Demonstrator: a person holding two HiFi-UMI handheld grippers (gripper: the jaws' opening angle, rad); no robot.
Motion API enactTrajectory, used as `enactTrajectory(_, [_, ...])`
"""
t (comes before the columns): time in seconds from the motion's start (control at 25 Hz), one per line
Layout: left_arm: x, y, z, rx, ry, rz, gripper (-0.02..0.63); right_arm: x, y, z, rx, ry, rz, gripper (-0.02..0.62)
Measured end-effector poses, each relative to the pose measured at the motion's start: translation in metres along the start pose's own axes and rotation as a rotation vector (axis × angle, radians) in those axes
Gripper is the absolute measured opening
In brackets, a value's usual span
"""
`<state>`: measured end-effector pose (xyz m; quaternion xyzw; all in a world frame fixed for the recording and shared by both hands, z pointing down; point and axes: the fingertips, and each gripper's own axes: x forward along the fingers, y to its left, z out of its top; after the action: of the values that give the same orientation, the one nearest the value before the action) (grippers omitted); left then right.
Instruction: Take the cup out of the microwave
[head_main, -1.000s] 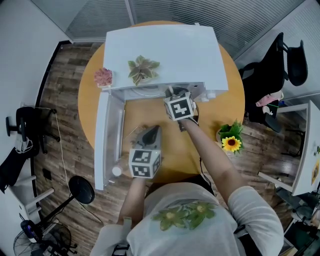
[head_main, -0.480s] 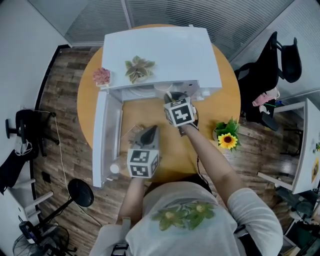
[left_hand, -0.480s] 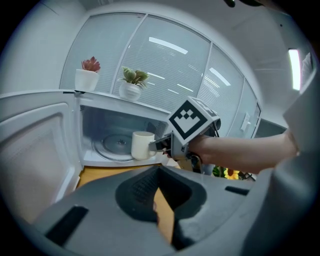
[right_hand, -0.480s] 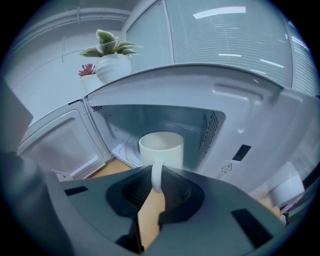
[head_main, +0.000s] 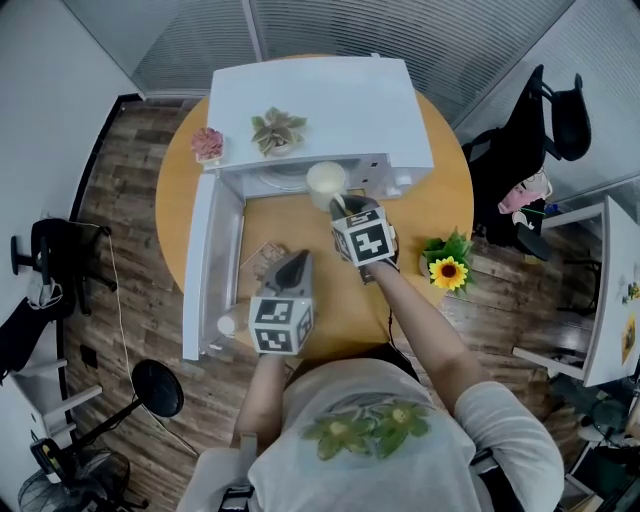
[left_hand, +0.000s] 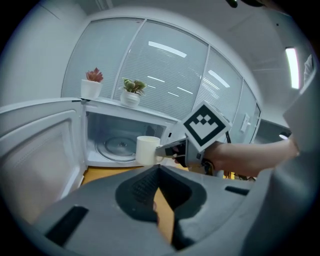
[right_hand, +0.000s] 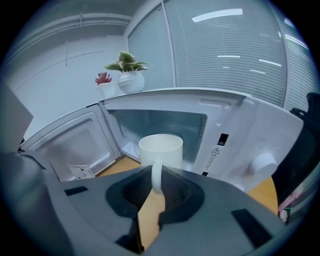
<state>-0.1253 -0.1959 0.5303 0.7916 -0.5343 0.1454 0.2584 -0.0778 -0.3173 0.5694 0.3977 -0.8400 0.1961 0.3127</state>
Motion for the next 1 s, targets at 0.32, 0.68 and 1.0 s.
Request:
enactTrajectory(0.32, [-0.016,-0.007,0.004,0.006,-0.031,0.006,0.003,-0.041,0.008,-0.002,0.007,-0.059,0.002,0.06])
enactTrajectory(0.68, [-0.029,-0.02,0.0,0.002,-0.048,0.005,0.003,-0.089,0.016,-0.012,0.014,-0.121,0.02,0.06])
enactTrajectory(1.0, [-0.044,-0.028,0.003,0.007,-0.068,0.01,0.003,-0.138,0.029,-0.018,-0.022,-0.179,0.063,0.06])
